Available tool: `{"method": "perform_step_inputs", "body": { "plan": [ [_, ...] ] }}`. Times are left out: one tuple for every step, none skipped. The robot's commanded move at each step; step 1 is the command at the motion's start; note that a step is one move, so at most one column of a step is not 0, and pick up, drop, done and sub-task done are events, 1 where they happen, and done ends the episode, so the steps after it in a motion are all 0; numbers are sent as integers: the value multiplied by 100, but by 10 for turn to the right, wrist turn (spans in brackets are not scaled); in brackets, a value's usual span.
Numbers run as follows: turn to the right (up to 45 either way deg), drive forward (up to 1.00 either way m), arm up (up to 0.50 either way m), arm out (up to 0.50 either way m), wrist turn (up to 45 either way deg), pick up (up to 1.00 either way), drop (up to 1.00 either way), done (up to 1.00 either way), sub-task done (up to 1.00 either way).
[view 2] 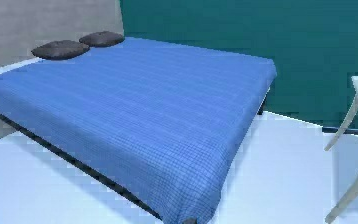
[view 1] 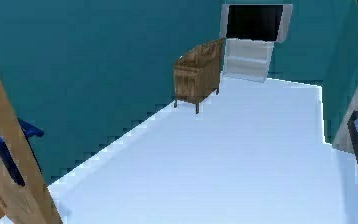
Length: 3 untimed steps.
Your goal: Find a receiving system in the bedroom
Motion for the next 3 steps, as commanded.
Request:
{"method": "perform_step_inputs", "body": {
  "plan": [
    [240,0,0,0,0,0,0,0,0],
    [0,100,0,0,0,0,0,0,0],
    [0,100,0,0,0,0,0,0,0]
  ]
}}
